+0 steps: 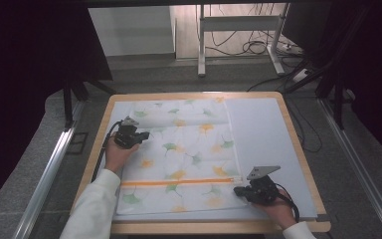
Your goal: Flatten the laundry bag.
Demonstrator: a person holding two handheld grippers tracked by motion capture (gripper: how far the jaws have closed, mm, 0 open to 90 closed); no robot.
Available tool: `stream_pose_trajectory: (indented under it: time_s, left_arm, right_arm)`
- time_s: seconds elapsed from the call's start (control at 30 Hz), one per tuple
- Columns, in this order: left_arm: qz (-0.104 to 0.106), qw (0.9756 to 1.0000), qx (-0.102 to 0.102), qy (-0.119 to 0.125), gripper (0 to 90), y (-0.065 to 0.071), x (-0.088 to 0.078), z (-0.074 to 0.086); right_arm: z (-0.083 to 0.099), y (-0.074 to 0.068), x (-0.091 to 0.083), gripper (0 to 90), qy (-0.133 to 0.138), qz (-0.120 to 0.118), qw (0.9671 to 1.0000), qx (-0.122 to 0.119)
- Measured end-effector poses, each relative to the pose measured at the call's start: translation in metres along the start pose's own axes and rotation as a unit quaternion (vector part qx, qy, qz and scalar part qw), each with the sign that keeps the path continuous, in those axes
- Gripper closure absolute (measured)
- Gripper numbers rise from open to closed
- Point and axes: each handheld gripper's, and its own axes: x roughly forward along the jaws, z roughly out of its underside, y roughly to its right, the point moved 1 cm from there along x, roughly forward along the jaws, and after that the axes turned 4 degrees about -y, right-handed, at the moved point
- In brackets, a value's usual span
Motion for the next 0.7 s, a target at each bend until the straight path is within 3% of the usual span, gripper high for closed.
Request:
stream_pose_trajectory:
  time_s: [0.17,0.23,0.33,0.47,0.63,0.7]
  left_arm:
    - [-0.008,1.0000,-0.001,-0.003,89.6,-0.005,0.010,-0.004]
    - [-0.015,0.9998,-0.002,-0.013,89.6,-0.014,0.026,-0.012]
    - [-0.015,0.9998,-0.008,-0.013,89.6,-0.020,0.035,-0.019]
    - [-0.025,0.9992,-0.029,-0.015,89.6,-0.034,0.051,-0.035]
    - [-0.045,0.9976,-0.047,-0.025,89.5,-0.038,0.055,-0.043]
    - [-0.043,0.9974,-0.049,-0.031,89.6,-0.038,0.055,-0.042]
  right_arm:
    - [0.000,0.000,0.000,87.6,0.001,0.001,1.0000,0.004]
    - [0.000,0.000,0.000,87.6,0.002,0.000,1.0000,0.004]
    - [0.000,0.001,0.000,87.7,0.001,-0.004,1.0000,0.008]
    - [0.001,0.004,0.000,87.8,0.005,-0.013,0.9997,0.018]
    - [0.001,0.002,0.000,87.8,0.006,-0.009,0.9998,0.015]
    - [0.001,0.002,0.000,87.8,0.005,-0.007,0.9999,0.013]
